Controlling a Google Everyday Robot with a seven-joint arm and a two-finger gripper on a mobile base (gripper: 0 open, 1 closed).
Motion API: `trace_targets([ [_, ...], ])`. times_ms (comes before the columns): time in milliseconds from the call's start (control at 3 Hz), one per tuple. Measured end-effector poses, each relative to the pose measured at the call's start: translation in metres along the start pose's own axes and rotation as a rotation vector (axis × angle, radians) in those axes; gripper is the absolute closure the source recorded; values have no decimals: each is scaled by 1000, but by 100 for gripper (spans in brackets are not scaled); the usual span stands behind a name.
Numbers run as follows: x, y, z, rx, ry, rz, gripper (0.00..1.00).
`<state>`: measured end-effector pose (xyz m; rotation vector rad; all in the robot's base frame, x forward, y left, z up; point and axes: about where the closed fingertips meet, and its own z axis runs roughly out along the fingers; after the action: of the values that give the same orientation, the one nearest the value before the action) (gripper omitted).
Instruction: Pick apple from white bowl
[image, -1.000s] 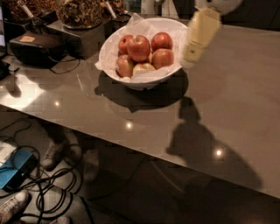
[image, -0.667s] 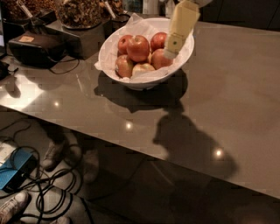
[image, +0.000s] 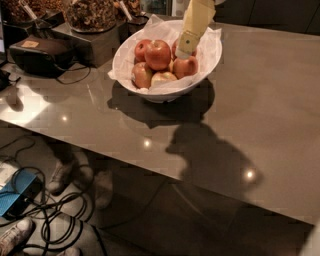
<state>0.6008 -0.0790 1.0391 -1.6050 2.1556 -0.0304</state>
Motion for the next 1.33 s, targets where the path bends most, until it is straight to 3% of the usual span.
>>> trace_targets([
  [333,-20,-16,19,-9,10,14,0],
  [667,-33,-28,31,15,12,30,0],
  [1000,-36,-30,32,26,-17,18,0],
  [1333,-43,-32,50,-17,-50,20,0],
])
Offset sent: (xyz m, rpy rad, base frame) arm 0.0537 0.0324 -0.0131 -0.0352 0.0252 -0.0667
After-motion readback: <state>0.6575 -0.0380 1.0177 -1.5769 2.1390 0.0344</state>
